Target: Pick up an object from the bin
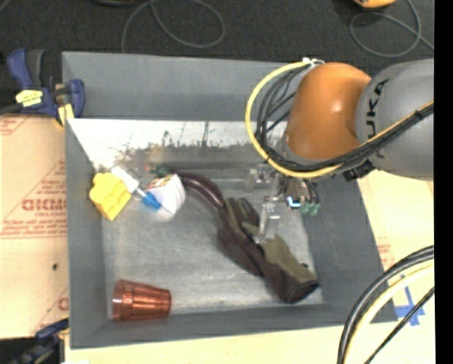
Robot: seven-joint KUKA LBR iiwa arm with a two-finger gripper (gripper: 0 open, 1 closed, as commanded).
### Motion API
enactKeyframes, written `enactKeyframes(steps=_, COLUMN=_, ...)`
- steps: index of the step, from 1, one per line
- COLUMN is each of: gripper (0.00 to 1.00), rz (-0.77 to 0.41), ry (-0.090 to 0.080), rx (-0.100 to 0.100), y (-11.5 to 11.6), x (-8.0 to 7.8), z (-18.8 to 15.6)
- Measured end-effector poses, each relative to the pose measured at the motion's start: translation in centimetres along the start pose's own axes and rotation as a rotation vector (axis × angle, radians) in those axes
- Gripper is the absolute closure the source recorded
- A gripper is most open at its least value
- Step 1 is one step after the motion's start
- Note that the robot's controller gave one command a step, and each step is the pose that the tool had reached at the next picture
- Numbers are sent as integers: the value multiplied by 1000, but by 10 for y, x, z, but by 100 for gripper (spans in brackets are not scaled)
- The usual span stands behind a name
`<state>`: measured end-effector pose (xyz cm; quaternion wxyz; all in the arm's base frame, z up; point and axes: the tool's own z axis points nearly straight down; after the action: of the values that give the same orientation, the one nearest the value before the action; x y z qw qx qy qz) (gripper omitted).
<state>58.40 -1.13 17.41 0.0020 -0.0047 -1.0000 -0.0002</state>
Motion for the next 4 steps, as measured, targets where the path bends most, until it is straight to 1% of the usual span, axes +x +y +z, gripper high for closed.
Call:
enactKeyframes(steps=1, gripper=0, rz=0, ry=-8, rx=0, y=0, x=-1, z=-5)
enactKeyframes(steps=2, gripper=0, rz=96, ry=-10, rx=-1, y=-5, x=2, z=32)
enactKeyframes(steps=3, gripper=0, rz=226, ry=-8, rx=-1, y=-9, x=32, z=46)
enactKeyframes(steps=4, gripper=0, rz=281, ry=-11, rx=-2, y=-13, x=36, z=47)
